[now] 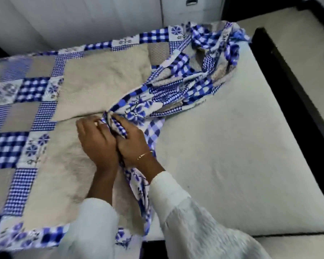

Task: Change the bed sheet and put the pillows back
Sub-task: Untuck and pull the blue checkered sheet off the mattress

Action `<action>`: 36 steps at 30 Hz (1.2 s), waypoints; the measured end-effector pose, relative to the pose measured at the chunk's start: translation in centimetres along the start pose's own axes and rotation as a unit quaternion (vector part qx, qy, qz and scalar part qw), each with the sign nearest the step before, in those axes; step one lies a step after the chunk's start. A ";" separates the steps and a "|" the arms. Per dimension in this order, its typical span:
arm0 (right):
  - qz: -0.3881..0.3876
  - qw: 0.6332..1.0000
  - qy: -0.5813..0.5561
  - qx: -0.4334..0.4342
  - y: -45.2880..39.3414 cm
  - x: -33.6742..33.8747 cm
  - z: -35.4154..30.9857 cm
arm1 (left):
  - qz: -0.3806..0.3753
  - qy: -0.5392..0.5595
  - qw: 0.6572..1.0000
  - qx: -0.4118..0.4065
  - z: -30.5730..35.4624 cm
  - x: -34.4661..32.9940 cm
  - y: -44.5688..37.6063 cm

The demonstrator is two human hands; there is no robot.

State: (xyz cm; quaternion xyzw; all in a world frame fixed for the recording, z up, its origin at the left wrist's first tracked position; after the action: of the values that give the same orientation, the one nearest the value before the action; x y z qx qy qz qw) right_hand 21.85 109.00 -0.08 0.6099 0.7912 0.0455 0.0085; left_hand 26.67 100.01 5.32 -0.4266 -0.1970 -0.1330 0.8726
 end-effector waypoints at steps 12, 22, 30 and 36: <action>0.143 0.922 0.354 -0.062 -5.9 14.3 9.2 | -0.308 -0.094 0.930 -0.176 6.8 -14.3 9.4; 0.217 0.882 0.401 -0.115 -21.2 23.9 12.1 | -0.407 -0.115 0.829 -0.366 13.7 -31.9 5.8; 0.241 0.838 0.444 -0.205 -32.9 28.7 13.7 | -0.529 -0.212 0.747 -0.344 11.1 -44.8 3.5; 0.273 0.871 0.398 -0.088 -41.8 26.4 13.4 | -0.538 -0.181 0.772 -0.285 7.0 -50.5 1.6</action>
State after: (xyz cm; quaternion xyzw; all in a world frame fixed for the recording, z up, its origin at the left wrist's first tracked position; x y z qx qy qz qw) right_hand -24.25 124.76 -15.80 0.7286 0.5221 0.3541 -0.2667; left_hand -19.10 109.74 -14.94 -0.4964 -0.5020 -0.5514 0.4444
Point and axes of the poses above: each hand's wrist, its own y-axis away from the middle knuckle, its own x-axis out of the back of the hand, z = x × y, the point moved 9 cm from there along -y, towards the middle knuckle, and after that the axes turned 10 degrees about z, right-handed, at the moved point
